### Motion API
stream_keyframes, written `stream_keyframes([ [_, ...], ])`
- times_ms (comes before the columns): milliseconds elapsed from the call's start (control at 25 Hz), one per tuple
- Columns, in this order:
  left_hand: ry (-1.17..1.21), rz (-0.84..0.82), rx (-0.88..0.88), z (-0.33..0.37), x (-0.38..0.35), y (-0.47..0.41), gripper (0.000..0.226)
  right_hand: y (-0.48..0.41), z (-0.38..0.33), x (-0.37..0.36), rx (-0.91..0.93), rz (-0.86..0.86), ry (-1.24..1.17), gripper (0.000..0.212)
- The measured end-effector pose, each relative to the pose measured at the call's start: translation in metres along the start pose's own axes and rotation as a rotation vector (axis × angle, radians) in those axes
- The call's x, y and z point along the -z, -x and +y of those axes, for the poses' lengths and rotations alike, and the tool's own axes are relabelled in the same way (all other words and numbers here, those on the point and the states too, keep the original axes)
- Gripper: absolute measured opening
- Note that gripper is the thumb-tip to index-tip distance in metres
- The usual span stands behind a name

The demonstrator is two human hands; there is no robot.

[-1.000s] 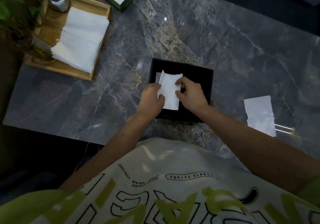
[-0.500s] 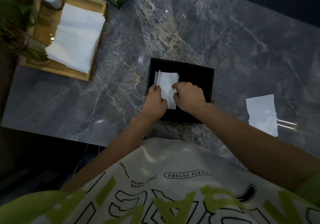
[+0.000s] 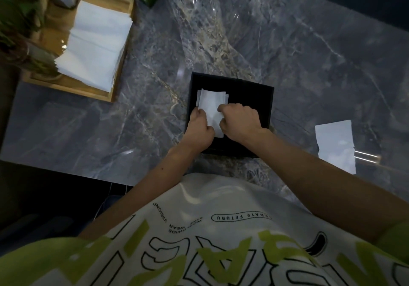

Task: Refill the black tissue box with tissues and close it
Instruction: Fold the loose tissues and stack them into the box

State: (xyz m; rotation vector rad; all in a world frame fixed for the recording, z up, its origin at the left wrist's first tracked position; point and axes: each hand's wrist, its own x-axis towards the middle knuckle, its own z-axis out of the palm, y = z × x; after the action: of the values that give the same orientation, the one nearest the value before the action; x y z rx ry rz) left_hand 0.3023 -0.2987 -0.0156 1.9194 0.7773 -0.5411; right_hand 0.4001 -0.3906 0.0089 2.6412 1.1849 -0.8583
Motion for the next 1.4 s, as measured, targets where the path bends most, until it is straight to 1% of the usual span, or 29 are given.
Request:
stream_keyframes([
  [160,-0.034,-0.028,-0.017,0.000,0.002,0.002,0.046,0.004,-0.001,0.004,-0.023,-0.012,-0.111,0.030],
  [240,-0.053,-0.041,-0.053,0.000,0.003,0.004,0.051,0.010,-0.001,0.003,-0.015,0.027,-0.142,0.033],
  [280,-0.049,-0.043,-0.083,-0.001,0.003,0.005,0.052,0.012,0.000,0.003,-0.005,0.068,-0.121,0.034],
  [360,-0.059,-0.045,-0.118,-0.002,0.004,0.007,0.052,0.015,0.004,0.003,0.064,0.126,0.029,0.038],
  [400,-0.078,-0.052,-0.122,-0.002,0.004,0.007,0.052,0.015,0.007,0.002,0.128,0.125,0.134,0.041],
  [520,-0.140,-0.126,-0.110,-0.003,0.002,0.007,0.054,0.009,0.010,-0.003,0.304,0.041,0.345,0.051],
  [680,-0.193,-0.209,-0.028,-0.001,0.003,0.001,0.062,-0.001,0.012,-0.008,0.378,-0.111,0.561,0.058],
  [800,-0.202,-0.237,0.005,0.001,0.004,-0.003,0.062,-0.004,0.010,-0.007,0.400,-0.160,0.656,0.054],
  [960,-0.222,-0.259,0.016,0.001,0.005,-0.007,0.057,-0.006,0.003,-0.005,0.370,-0.182,0.647,0.050],
  [1080,-0.177,-0.236,0.038,-0.001,0.006,-0.009,0.056,-0.006,0.002,-0.001,0.359,-0.187,0.618,0.048],
  [1160,-0.161,-0.211,0.044,-0.001,0.006,-0.010,0.049,-0.007,0.002,-0.001,0.348,-0.177,0.582,0.046],
  [1280,-0.092,-0.136,0.068,-0.001,0.005,-0.009,0.041,-0.006,0.005,0.000,0.335,-0.136,0.480,0.046],
  [1400,-0.077,-0.078,0.033,-0.003,0.004,-0.003,0.042,-0.001,0.011,0.002,0.336,-0.043,0.320,0.046],
])
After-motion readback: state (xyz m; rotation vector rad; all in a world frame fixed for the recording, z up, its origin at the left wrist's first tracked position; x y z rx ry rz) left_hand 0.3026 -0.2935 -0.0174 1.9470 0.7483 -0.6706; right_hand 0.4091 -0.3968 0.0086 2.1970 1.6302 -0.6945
